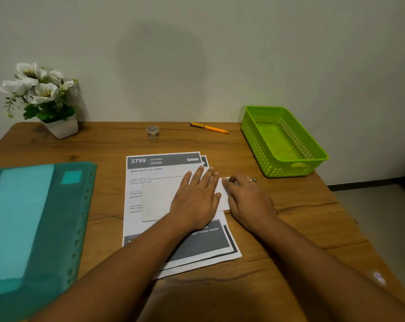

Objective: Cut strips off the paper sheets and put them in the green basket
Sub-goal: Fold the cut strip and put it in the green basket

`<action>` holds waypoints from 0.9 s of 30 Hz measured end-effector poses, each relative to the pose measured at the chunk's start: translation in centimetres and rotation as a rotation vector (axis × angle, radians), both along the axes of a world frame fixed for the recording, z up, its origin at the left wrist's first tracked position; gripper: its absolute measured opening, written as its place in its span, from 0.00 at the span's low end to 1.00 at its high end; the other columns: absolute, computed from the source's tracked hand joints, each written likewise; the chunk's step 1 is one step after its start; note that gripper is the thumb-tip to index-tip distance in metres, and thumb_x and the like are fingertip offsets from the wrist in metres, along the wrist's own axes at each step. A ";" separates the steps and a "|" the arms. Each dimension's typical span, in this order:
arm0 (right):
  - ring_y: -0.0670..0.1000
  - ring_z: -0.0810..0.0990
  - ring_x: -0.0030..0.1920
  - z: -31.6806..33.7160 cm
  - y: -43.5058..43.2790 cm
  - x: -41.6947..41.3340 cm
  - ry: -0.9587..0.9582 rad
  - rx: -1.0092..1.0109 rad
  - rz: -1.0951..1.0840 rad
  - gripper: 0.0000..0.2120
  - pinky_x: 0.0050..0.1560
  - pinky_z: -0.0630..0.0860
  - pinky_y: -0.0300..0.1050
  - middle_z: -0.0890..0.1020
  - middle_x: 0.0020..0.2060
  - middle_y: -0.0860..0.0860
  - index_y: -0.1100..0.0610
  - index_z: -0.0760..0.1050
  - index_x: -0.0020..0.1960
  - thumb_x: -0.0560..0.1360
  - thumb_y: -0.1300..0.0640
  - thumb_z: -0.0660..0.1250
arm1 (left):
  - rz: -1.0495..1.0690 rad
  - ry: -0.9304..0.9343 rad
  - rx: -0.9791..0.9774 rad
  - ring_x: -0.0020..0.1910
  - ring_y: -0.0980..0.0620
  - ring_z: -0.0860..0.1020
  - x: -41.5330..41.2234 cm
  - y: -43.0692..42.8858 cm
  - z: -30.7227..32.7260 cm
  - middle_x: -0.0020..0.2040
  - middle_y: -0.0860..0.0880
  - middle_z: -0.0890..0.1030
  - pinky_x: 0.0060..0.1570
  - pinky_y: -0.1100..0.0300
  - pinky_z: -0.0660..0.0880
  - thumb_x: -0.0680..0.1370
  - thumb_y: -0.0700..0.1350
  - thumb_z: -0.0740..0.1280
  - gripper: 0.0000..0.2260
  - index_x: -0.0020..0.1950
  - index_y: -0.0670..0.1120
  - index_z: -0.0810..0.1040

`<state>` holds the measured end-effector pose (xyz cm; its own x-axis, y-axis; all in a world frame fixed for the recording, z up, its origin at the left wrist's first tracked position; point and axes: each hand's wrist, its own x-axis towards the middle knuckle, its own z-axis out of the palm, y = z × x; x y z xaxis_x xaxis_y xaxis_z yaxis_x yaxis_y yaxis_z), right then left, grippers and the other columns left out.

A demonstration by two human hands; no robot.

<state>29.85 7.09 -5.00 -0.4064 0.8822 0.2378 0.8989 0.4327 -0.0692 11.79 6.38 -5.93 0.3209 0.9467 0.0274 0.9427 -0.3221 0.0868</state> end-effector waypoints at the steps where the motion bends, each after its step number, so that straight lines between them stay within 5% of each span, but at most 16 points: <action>1: 0.56 0.79 0.54 -0.1 -0.1 0.3 0.028 0.013 0.013 0.17 0.39 0.73 0.44 0.81 0.59 0.52 0.54 0.80 0.67 0.79 0.58 0.65 | 0.004 -0.002 -0.003 0.83 0.46 0.45 0.0 0.0 0.0 0.85 0.48 0.48 0.81 0.44 0.44 0.86 0.57 0.43 0.28 0.85 0.48 0.47; 11: 0.56 0.75 0.54 -0.3 -0.3 0.7 -0.049 -0.014 -0.074 0.24 0.48 0.74 0.51 0.78 0.62 0.53 0.50 0.72 0.74 0.82 0.47 0.52 | -0.001 0.031 -0.014 0.83 0.45 0.43 0.1 0.1 0.1 0.85 0.48 0.47 0.81 0.43 0.44 0.85 0.62 0.41 0.30 0.85 0.50 0.45; 20: 0.56 0.78 0.55 -0.4 -0.5 0.7 -0.067 0.008 -0.158 0.23 0.48 0.76 0.51 0.83 0.60 0.53 0.55 0.80 0.65 0.83 0.43 0.56 | 0.001 0.042 -0.018 0.83 0.45 0.43 0.2 0.0 0.1 0.85 0.48 0.47 0.81 0.43 0.44 0.84 0.62 0.39 0.31 0.85 0.50 0.45; 27: 0.55 0.75 0.56 -0.2 -0.1 0.9 -0.045 -0.046 -0.145 0.26 0.48 0.76 0.51 0.78 0.60 0.53 0.53 0.75 0.73 0.83 0.41 0.54 | 0.005 0.035 -0.021 0.83 0.46 0.43 0.2 0.1 0.1 0.85 0.48 0.46 0.81 0.43 0.44 0.85 0.62 0.41 0.30 0.85 0.50 0.45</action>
<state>30.73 7.00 -5.19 -0.2829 0.9420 0.1806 0.9545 0.2951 -0.0441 11.94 6.46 -5.86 0.3167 0.9485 -0.0033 0.9468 -0.3159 0.0608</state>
